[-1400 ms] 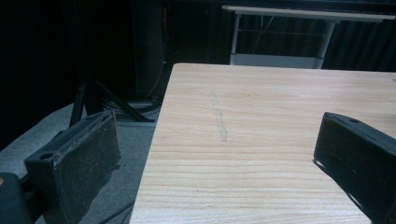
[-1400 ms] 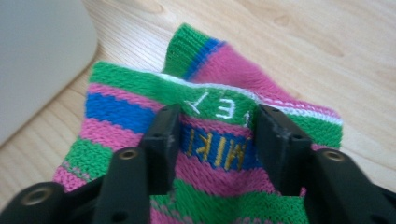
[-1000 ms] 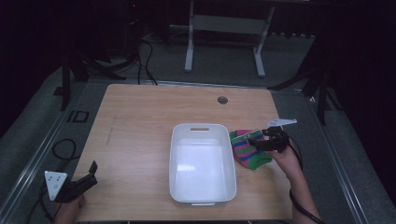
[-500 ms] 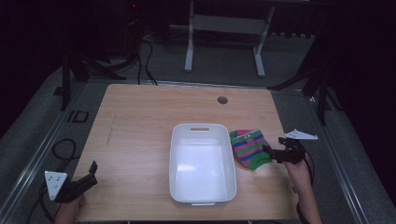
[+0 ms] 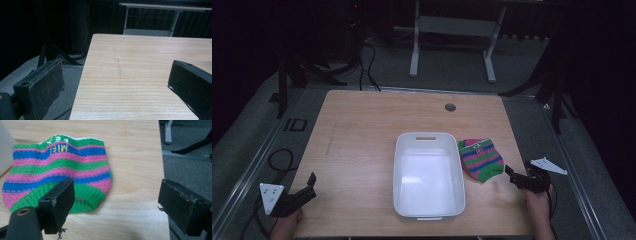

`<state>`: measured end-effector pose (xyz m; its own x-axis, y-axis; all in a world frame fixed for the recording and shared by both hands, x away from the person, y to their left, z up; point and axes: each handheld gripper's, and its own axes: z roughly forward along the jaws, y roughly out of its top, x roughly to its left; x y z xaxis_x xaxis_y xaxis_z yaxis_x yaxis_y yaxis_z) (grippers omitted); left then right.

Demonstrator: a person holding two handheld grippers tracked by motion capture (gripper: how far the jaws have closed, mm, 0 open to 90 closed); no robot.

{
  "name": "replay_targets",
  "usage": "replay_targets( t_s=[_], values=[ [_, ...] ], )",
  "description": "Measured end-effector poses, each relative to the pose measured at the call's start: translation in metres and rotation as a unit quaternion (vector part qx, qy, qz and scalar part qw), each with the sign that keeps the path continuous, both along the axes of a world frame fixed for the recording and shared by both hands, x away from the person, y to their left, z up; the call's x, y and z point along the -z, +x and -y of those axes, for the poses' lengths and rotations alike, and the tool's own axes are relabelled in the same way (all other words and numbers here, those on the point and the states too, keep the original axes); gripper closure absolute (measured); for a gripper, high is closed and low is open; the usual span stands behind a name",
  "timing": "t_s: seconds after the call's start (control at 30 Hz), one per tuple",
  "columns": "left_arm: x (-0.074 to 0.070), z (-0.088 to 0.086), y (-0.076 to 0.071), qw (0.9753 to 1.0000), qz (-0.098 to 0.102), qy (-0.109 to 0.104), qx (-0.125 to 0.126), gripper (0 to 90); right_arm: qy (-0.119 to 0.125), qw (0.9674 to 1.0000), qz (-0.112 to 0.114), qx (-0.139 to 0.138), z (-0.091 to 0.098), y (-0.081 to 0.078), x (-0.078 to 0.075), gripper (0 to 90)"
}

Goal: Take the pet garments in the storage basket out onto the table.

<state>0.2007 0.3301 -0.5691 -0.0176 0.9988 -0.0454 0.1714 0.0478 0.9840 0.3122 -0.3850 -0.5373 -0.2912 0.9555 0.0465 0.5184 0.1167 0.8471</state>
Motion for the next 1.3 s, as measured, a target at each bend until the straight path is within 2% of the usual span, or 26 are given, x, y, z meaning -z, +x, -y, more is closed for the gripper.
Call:
replay_targets(
  t_s=[0.1, 0.2, 0.43, 0.6, 0.67, 0.83, 1.03, 1.3],
  values=[
    [0.0, 0.0, 0.0, 1.0, 0.001, 0.0, 0.0, 0.9, -0.008, 1.0, -0.005, 0.003, 0.0, -0.005, 0.006, 13.7],
    [0.0, 0.0, 0.0, 1.0, 0.0, 0.001, 0.0, 0.9, -0.026, 0.9996, -0.004, 0.013, -0.001, -0.013, 0.013, 13.7],
    [0.0, 0.0, 0.0, 1.0, 0.0, 0.002, 0.001, 0.9, -0.033, 0.9974, 0.028, 0.058, 0.0, -0.029, 0.017, 13.7],
    [0.0, 0.001, 0.0, 1.0, -0.001, 0.003, 0.0, 0.9, -0.028, 0.9952, 0.057, 0.075, 0.0, -0.039, 0.019, 13.7],
    [0.0, 0.0, 0.0, 1.0, -0.001, 0.003, -0.001, 0.9, -0.028, 0.9952, 0.056, 0.075, 0.0, -0.04, 0.019, 13.7],
    [0.0, 0.001, 0.0, 1.0, -0.001, 0.003, -0.002, 0.9, -0.031, 0.9919, 0.071, 0.101, 0.003, -0.042, 0.019, 13.8],
    [0.0, 0.001, 0.0, 1.0, -0.001, 0.003, -0.001, 0.9, -0.036, 0.9909, 0.068, 0.11, 0.005, -0.04, 0.019, 14.0],
    [0.0, 0.001, 0.0, 1.0, -0.001, 0.003, -0.002, 0.9, -0.03, 0.9917, 0.052, 0.114, 0.007, -0.037, 0.019, 14.4]
  ],
)
